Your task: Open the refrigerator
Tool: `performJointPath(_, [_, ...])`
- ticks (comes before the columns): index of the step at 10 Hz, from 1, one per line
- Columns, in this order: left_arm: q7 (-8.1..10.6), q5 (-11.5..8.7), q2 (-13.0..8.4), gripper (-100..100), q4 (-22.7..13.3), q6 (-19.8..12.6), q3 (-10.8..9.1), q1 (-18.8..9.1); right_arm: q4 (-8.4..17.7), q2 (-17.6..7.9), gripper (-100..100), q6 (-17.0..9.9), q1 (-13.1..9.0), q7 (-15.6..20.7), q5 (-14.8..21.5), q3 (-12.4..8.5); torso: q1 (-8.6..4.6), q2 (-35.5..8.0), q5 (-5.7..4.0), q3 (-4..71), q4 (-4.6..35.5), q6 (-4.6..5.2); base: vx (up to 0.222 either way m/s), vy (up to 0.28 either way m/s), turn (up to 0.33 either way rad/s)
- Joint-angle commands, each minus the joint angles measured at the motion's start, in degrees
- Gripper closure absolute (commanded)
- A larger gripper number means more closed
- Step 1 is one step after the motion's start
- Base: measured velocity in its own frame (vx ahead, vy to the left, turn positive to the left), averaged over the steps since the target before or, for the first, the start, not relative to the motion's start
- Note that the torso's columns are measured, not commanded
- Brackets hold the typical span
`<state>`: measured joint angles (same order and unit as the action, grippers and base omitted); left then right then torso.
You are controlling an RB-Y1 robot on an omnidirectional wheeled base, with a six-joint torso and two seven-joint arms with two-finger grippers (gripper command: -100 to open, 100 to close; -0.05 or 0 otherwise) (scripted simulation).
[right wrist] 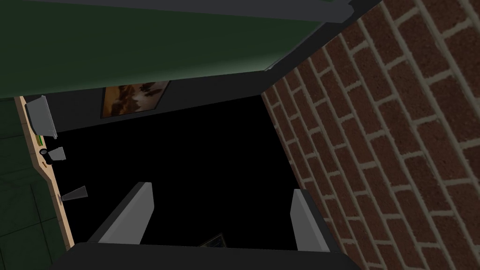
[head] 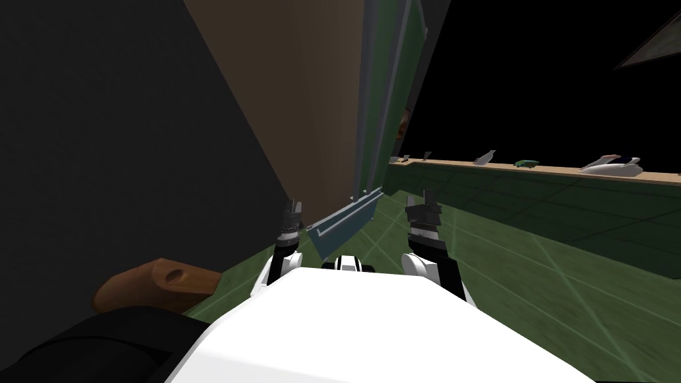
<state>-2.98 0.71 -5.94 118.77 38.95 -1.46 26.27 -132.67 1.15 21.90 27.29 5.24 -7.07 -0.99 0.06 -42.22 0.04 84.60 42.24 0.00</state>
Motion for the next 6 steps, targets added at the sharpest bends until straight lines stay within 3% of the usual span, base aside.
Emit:
performJointPath(1, [-0.4,0.2,-1.8,-100,-4.6,1.0,-0.01,-0.7,0.0,0.0,0,0.0,0.0,0.0,0.0,0.0,0.06,0.1,0.04,0.1,-0.1,0.03,0.0,-0.004,-0.02])
performJointPath(4, [-0.61,0.4,-2.4,-100,-7.5,1.4,0.08,-1.1,0.0,0.0,0,0.0,0.0,0.0,0.0,0.0,0.18,0.3,0.11,0.2,-0.2,0.04,0.0,0.0,0.0])
performJointPath(6, [-1.07,0.7,-3.3,-100,-11.3,2.3,0.25,-1.8,0.0,0.0,0,0.0,0.0,0.0,0.0,0.0,0.37,0.6,0.22,0.3,-0.3,0.02,-0.001,-0.003,-0.004])
